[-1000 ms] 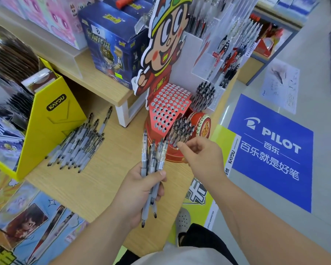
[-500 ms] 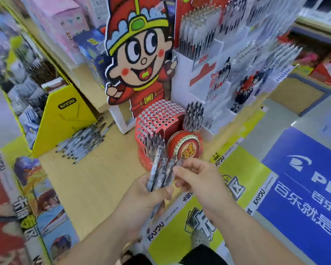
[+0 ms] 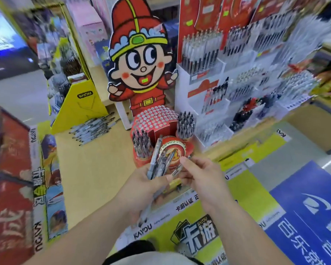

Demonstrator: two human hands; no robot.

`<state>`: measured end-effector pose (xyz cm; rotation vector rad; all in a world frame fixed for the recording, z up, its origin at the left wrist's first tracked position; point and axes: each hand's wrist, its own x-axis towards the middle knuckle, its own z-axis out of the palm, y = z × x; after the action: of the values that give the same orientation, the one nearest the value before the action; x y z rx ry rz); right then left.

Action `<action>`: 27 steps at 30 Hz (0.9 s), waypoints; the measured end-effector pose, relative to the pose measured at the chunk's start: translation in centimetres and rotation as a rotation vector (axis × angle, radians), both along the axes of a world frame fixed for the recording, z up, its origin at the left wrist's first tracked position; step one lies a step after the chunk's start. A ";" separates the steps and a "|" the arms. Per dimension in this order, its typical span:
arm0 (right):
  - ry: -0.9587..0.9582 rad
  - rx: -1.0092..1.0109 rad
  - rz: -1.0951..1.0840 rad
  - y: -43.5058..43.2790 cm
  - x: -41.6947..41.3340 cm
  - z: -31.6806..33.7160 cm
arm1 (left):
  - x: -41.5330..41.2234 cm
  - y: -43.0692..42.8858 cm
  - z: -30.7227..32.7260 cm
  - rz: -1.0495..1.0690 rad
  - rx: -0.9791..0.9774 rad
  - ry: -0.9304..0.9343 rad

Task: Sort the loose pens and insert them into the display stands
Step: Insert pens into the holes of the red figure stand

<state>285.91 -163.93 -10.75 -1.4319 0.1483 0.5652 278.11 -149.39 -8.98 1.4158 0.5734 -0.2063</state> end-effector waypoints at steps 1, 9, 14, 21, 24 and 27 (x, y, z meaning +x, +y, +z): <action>0.005 0.012 0.017 0.2 0.4 0.1 | 0.1 0.3 -0.1 0.031 -0.019 0.004; -0.048 0.018 0.016 2.5 6.0 2.4 | 2.8 5.2 -2.4 0.178 -0.115 0.026; -0.243 -0.066 -0.019 3.0 9.7 4.7 | 5.8 7.3 -2.6 0.139 -0.172 -0.001; -0.492 -0.261 0.021 4.0 13.4 3.9 | 8.0 8.9 -1.4 0.236 -0.262 0.023; -0.609 -0.393 0.133 4.9 15.7 3.2 | 8.5 9.2 -1.4 0.313 -0.353 0.009; -0.702 -0.446 0.267 6.2 17.6 2.9 | 9.1 9.1 -1.5 0.378 -0.388 -0.007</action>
<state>303.55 -157.68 -7.83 -2.0229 -0.5110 0.2169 287.18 -140.33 -10.48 0.9136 0.7396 -0.0074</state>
